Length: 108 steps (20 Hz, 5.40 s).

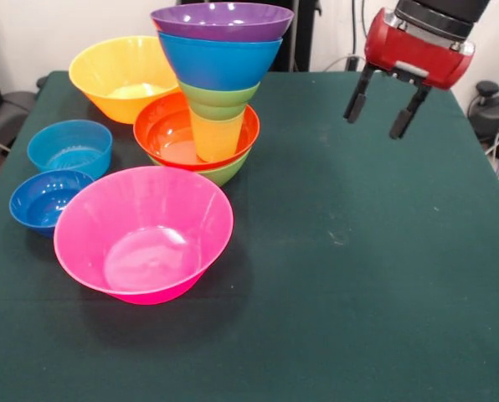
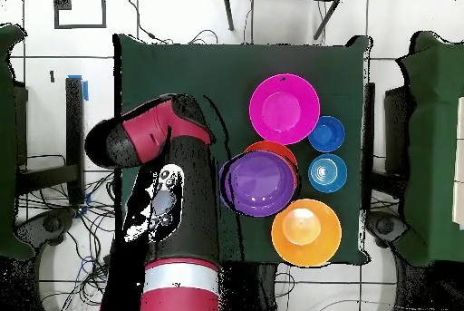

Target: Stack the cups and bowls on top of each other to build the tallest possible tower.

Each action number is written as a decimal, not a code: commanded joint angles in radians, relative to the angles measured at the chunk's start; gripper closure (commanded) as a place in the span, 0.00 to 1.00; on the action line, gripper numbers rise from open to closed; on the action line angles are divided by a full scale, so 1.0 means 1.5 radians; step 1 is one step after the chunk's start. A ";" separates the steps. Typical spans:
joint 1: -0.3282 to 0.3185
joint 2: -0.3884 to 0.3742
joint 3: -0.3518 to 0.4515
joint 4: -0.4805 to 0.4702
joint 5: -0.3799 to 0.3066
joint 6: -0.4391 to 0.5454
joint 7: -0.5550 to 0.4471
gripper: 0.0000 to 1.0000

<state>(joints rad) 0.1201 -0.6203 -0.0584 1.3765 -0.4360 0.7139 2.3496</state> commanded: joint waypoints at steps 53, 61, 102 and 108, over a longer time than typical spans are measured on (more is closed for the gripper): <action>-0.117 0.353 0.039 -0.492 0.217 0.251 -0.102 0.00; -0.147 0.328 0.039 -0.463 0.206 0.253 -0.155 0.00; -0.271 0.326 0.091 -0.261 0.106 0.021 -0.285 0.00; -0.283 0.337 0.108 -0.228 0.115 -0.015 -0.275 0.00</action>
<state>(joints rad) -0.2770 -0.1896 -0.0391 0.8789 -0.1786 0.7680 2.2028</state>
